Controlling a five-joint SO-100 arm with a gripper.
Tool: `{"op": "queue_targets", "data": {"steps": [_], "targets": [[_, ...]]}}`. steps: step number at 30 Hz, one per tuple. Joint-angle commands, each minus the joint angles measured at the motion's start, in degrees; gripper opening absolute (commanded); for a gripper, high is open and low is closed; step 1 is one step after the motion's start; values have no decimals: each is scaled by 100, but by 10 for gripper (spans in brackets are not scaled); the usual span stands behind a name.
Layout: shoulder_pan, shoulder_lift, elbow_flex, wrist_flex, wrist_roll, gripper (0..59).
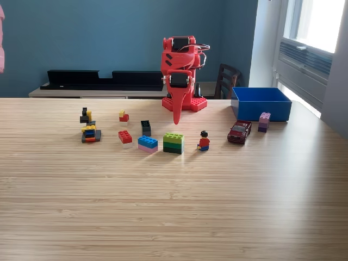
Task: Grasp a lego block and put it in the bin.
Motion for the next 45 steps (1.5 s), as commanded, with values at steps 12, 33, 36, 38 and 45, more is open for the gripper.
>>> {"op": "queue_targets", "data": {"steps": [12, 33, 36, 38, 45], "targets": [[70, -26, -167, 9, 35, 1], [-211, -62, -290, -9, 53, 2], [-439, -70, -738, -18, -26, 2], [-721, -79, -1020, -9, -141, 1], [-1459, -281, -2250, 290, -360, 1]]}}
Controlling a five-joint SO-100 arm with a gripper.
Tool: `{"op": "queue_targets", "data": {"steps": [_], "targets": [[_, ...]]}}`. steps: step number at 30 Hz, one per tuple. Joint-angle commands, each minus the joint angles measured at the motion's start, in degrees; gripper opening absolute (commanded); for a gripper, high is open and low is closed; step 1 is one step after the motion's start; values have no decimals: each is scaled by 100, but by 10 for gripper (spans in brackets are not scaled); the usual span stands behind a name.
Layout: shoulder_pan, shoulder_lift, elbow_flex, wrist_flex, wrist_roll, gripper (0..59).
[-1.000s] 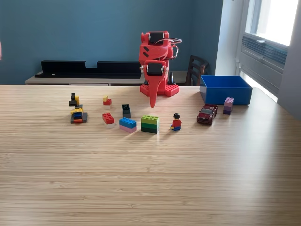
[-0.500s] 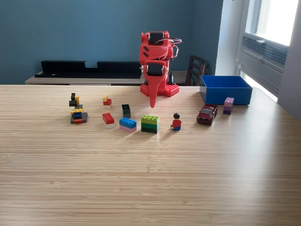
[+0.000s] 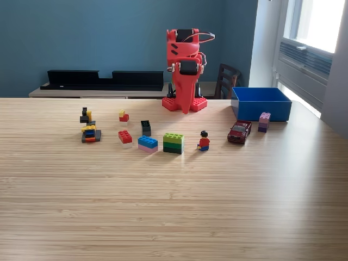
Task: Grasp a lego block and put it in the bin.
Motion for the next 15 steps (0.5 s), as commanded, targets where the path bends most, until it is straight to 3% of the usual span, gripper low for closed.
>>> {"op": "queue_targets", "data": {"steps": [1, 3, 6, 10, 15], "targets": [[-457, -475, -1424, 202, -88, 2], [-571, -1020, -2013, 316, -53, 19], [-756, -2145, -2997, 563, -114, 107], [-870, -3691, -4324, 1107, -88, 144], [-1503, -5335, -5476, 1705, -519, 246]]}}
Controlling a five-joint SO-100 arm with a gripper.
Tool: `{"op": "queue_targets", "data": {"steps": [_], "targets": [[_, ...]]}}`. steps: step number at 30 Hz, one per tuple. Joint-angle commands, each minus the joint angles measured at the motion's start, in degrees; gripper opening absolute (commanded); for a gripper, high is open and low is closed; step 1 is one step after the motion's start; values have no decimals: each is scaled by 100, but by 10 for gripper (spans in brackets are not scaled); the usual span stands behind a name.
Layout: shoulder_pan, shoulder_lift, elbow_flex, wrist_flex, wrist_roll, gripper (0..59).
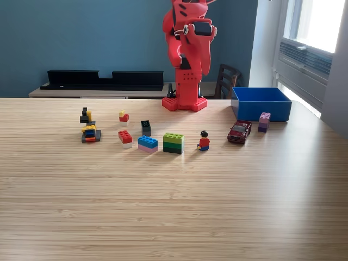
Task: Grasp a lego block and put it in the bin.
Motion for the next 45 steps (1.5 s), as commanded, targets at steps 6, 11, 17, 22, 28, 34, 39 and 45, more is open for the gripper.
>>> {"op": "queue_targets", "data": {"steps": [6, 11, 17, 22, 28, 34, 39, 45], "targets": [[-1406, -2830, -2188, 694, -422, 246], [-2092, -3630, -2672, 800, -352, 244], [-2725, -4368, -3129, 826, -334, 247], [-3067, -4939, -3366, 826, -466, 253], [-3226, -5528, -3665, 800, -615, 263], [-3375, -6231, -3955, 747, -756, 292], [-3560, -6820, -4113, 677, -861, 303], [-3762, -7260, -3911, 369, -817, 255]]}}
